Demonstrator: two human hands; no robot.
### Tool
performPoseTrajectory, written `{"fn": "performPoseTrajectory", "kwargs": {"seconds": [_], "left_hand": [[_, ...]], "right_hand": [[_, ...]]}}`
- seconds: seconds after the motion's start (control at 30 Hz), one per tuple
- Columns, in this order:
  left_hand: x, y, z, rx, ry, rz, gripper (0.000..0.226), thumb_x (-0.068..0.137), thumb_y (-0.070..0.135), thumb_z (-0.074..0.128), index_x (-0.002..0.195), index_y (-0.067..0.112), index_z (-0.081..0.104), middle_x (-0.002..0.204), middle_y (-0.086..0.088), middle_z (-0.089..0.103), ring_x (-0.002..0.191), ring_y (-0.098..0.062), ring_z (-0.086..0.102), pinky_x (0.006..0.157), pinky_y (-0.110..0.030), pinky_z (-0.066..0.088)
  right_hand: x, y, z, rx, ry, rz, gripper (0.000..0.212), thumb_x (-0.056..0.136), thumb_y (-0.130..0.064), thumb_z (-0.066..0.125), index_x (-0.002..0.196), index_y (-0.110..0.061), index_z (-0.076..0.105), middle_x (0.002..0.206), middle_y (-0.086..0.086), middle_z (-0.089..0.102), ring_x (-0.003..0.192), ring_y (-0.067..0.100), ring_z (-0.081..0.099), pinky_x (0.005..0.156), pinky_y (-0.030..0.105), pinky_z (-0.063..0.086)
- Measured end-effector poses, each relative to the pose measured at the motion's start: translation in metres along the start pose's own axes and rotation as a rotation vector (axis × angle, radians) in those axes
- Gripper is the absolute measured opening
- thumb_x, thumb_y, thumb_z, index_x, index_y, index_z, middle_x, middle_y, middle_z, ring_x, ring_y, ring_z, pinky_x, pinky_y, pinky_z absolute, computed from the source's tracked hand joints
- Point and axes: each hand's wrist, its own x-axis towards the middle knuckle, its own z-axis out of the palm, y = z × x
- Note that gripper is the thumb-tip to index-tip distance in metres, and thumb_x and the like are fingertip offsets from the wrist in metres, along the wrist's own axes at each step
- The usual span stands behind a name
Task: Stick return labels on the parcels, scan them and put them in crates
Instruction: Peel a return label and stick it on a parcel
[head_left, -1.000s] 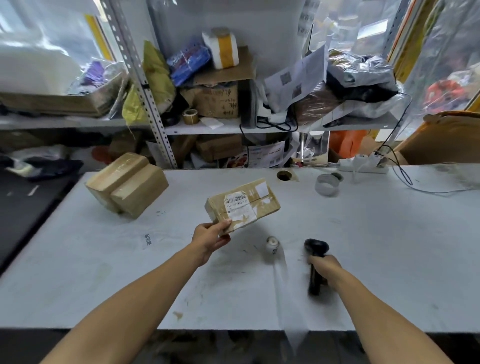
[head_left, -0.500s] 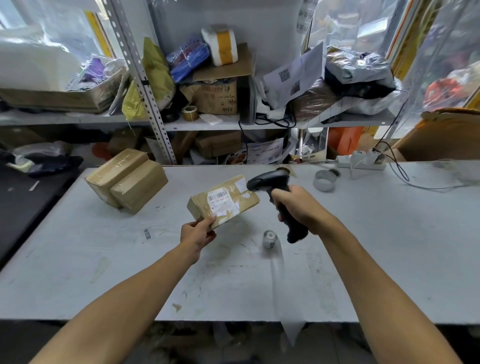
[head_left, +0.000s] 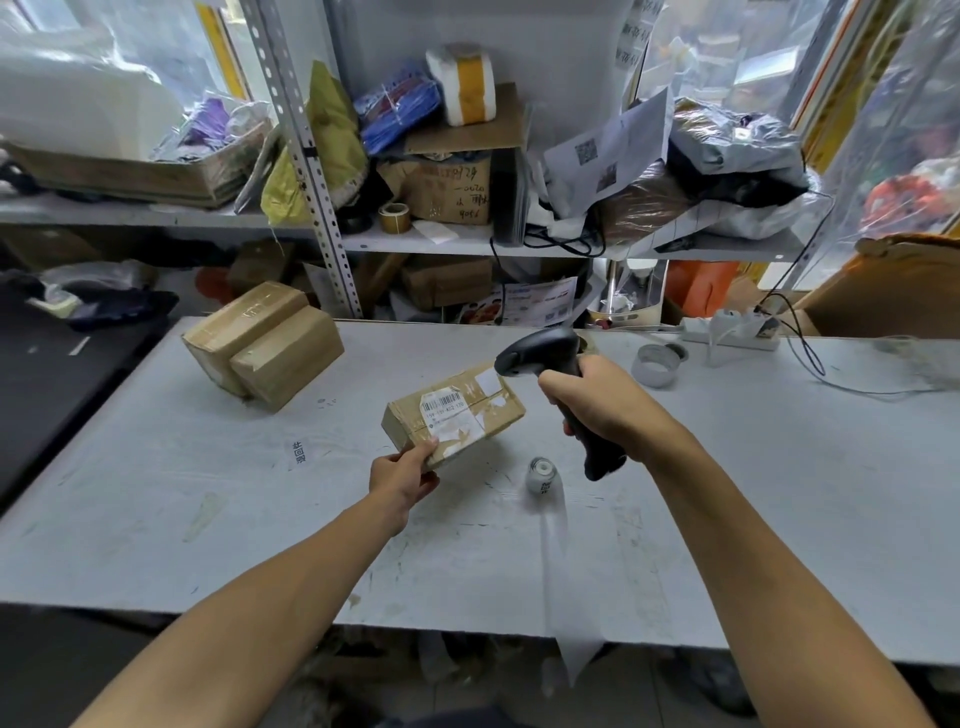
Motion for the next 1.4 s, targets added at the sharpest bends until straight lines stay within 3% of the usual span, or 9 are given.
{"fn": "performPoseTrajectory", "kwargs": {"seconds": [0.33,0.43,0.57,0.63,0.7,0.87,1.03,1.17,1.4], "left_hand": [[0.017,-0.039,-0.022,0.287,0.104,-0.095,0.042,0.095,0.045,0.065,0.117,0.01,0.06,0.114,-0.01,0.067,0.087,-0.026,0.069,0.092,-0.043,0.059],[0.014,-0.046,-0.026,0.489,0.149,-0.09,0.052,0.095,0.058,0.054,0.115,0.011,0.062,0.113,-0.011,0.064,0.08,-0.026,0.065,0.076,-0.036,0.058],[0.021,-0.056,-0.033,0.577,0.181,-0.082,0.077,0.077,0.074,0.048,0.118,0.011,0.062,0.12,-0.018,0.063,0.085,-0.031,0.068,0.061,-0.031,0.052],[0.025,-0.062,-0.033,0.541,0.226,-0.066,0.091,0.062,0.08,0.034,0.117,0.011,0.057,0.12,-0.019,0.063,0.095,-0.038,0.068,0.067,-0.039,0.055],[0.028,-0.068,-0.033,0.467,0.289,-0.066,0.101,0.058,0.084,0.021,0.118,0.009,0.052,0.12,-0.02,0.063,0.102,-0.043,0.066,0.079,-0.049,0.058],[-0.008,-0.07,-0.026,0.401,0.368,-0.098,0.081,0.091,0.067,0.018,0.133,0.004,0.046,0.133,-0.019,0.057,0.118,-0.042,0.056,0.102,-0.049,0.045],[-0.035,-0.079,-0.039,0.768,0.198,0.146,0.032,0.106,0.044,0.031,0.103,0.015,0.045,0.103,-0.007,0.061,0.096,-0.031,0.057,0.089,-0.046,0.048],[-0.029,-0.068,-0.039,0.866,0.01,0.396,0.013,0.098,0.036,0.059,0.091,0.026,0.055,0.085,0.01,0.062,0.079,-0.011,0.06,0.079,-0.043,0.054],[-0.022,-0.016,0.024,0.764,-0.235,0.994,0.043,0.083,0.037,0.077,0.124,0.028,0.067,0.124,0.01,0.055,0.103,-0.004,0.059,0.077,-0.027,0.055]], "right_hand": [[0.018,0.183,0.02,-0.192,0.149,0.44,0.017,0.088,-0.019,0.053,0.075,-0.009,0.048,0.075,0.011,0.056,0.066,0.026,0.053,0.061,0.032,0.039],[0.014,0.219,0.033,-0.199,0.153,0.565,0.02,0.091,-0.014,0.05,0.073,-0.009,0.042,0.074,0.01,0.05,0.063,0.023,0.047,0.056,0.03,0.033],[0.017,0.231,0.05,-0.364,0.294,0.656,0.046,0.089,-0.036,0.063,0.122,-0.007,0.049,0.125,0.017,0.049,0.109,0.036,0.05,0.093,0.043,0.039],[0.014,0.218,0.063,-0.418,0.48,0.548,0.086,0.082,-0.04,0.074,0.149,-0.012,0.027,0.142,0.015,0.028,0.127,0.035,0.031,0.107,0.048,0.026],[0.016,0.205,0.074,-0.491,0.525,0.303,0.089,0.079,-0.041,0.077,0.151,-0.018,0.03,0.139,0.011,0.029,0.126,0.031,0.028,0.106,0.047,0.024],[0.054,0.188,0.097,-0.509,0.143,0.178,0.087,0.084,-0.049,0.072,0.155,-0.022,0.03,0.141,0.012,0.042,0.132,0.032,0.041,0.105,0.042,0.039],[0.094,0.19,0.101,-0.298,0.068,0.293,0.034,0.095,-0.036,0.056,0.121,-0.015,0.061,0.12,0.011,0.065,0.108,0.031,0.06,0.083,0.036,0.049],[0.106,0.183,0.093,0.246,0.075,0.363,0.031,0.098,-0.034,0.061,0.105,-0.004,0.068,0.109,0.021,0.071,0.093,0.027,0.067,0.082,0.038,0.053],[0.088,0.133,0.073,0.587,-0.115,0.256,0.03,0.1,-0.03,0.06,0.109,-0.005,0.072,0.101,0.011,0.076,0.085,0.021,0.072,0.071,0.03,0.056]]}}
